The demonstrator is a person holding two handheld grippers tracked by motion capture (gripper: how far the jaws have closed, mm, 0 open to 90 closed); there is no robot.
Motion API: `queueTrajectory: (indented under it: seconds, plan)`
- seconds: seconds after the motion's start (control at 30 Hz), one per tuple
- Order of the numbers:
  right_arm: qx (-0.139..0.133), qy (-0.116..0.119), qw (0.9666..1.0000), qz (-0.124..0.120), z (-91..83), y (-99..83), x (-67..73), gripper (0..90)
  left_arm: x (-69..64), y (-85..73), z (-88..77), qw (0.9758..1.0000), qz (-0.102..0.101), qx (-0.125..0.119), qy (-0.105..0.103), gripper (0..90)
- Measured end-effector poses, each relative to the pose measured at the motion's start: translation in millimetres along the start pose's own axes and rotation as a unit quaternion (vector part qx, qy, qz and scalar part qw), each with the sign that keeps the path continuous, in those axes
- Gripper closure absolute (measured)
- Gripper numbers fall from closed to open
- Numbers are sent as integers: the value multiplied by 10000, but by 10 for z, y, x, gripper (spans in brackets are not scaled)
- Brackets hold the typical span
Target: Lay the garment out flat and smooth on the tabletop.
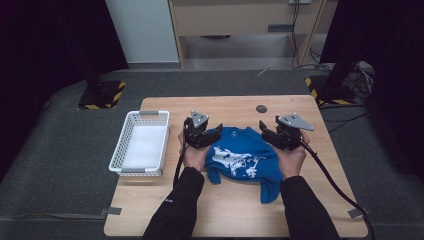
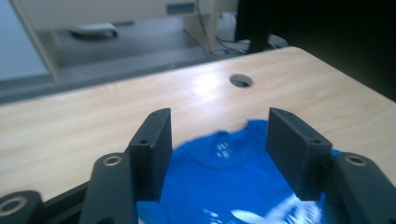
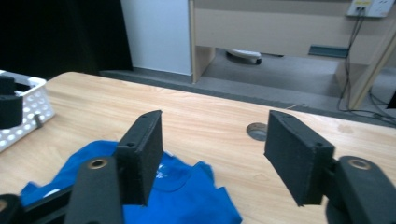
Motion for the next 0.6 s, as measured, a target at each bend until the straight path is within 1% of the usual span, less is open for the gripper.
queueTrajectory:
  seconds: [0.03,0.1,0.17,0.2,0.3,0.33,0.37,0.4,0.43,0.5,0.53,0.57,0.6]
  plan:
    - [-6,20,10000,-4,-8,-4,4,332,6,-6,-18,10000,-5,-13,-15,387]
    - [3,72,10000,2,-22,-3,15,303,17,-17,-61,9999,86,64,-31,375]
    - [-8,75,10000,-59,-45,11,15,264,32,-11,-113,9999,159,60,-22,349]
    - [-14,97,9999,-50,-58,20,14,244,38,-9,-143,9998,172,75,-46,345]
    - [-51,186,9998,-52,-108,49,16,197,40,-18,-246,9994,195,141,-234,314]
    - [-62,249,9997,-31,-125,52,22,172,40,-18,-246,9994,195,141,-234,305]
    - [-59,291,9996,-16,-146,50,26,161,55,-43,-326,9990,335,136,-257,287]
    - [-59,291,9996,-16,-146,50,26,161,55,-43,-326,9990,335,136,-257,272]
    - [-57,350,9994,-17,-191,38,32,144,84,-86,-409,9987,389,141,-283,268]
    - [-46,385,9992,-5,-236,13,30,121,127,-137,-485,9987,397,147,-296,256]
    - [-46,385,9992,-5,-236,13,30,121,127,-137,-485,9987,397,147,-296,252]
    - [-51,443,9990,33,-282,-16,30,105,180,-193,-555,9987,378,192,-286,245]
    - [-41,456,9989,61,-303,-34,29,97,204,-223,-591,9987,361,214,-283,238]
Point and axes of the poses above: each handheld gripper's, and its own axes: z roughly forward along the jaws, y roughly out of its top, x roughly to its left, the point moved 8 cm from there along z, roughly forward along the jaws, and after that the axes turned 12 degrees about y, right-handed, at the moved point
